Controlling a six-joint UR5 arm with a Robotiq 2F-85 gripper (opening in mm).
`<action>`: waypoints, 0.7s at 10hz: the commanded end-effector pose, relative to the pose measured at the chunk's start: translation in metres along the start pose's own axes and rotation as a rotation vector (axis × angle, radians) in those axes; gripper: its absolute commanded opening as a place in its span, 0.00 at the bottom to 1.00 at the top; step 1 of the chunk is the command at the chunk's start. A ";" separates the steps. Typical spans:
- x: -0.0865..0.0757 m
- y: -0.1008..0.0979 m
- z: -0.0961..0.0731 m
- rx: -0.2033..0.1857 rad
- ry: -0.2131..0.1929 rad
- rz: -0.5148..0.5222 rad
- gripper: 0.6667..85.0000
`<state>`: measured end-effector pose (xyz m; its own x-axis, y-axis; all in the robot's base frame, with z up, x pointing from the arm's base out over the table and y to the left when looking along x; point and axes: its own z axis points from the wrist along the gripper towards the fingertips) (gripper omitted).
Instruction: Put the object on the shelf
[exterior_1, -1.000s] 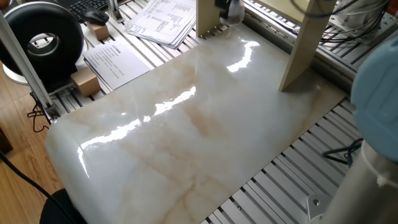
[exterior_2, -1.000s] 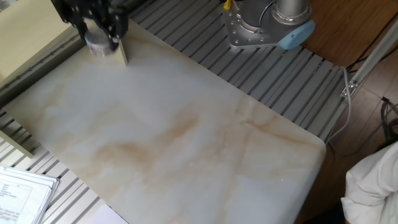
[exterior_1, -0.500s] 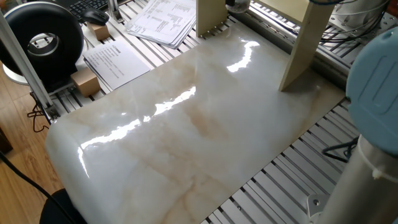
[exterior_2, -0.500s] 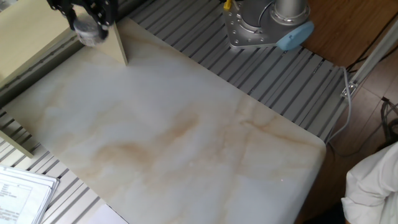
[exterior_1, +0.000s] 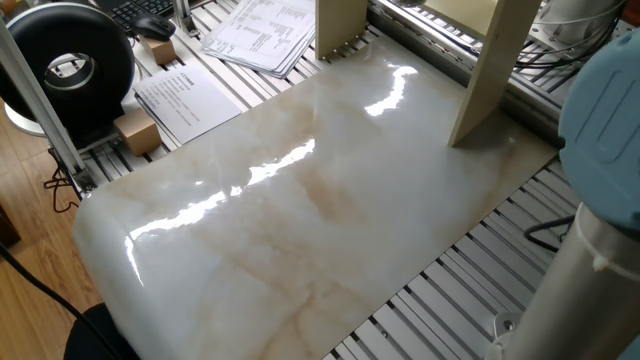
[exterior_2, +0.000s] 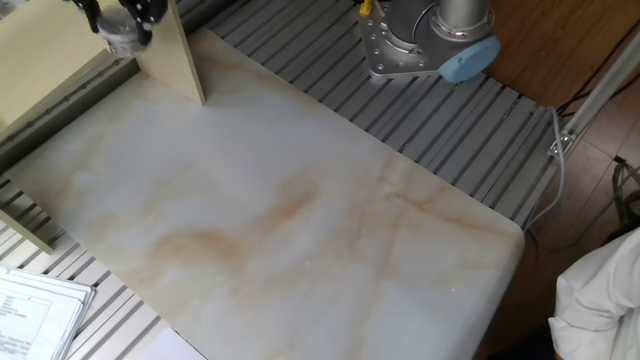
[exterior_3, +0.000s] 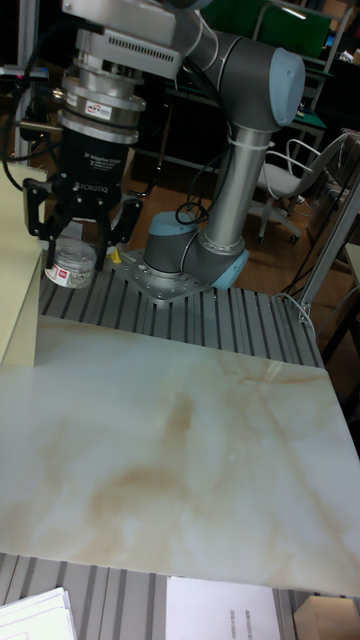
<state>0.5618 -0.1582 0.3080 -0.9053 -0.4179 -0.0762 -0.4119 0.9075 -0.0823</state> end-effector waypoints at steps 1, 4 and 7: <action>0.005 -0.010 -0.001 0.021 -0.002 0.015 0.01; 0.022 -0.029 -0.007 -0.001 -0.002 -0.038 0.01; 0.042 -0.052 -0.010 -0.046 -0.040 -0.093 0.01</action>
<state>0.5512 -0.2016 0.3143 -0.8840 -0.4614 -0.0757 -0.4561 0.8865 -0.0777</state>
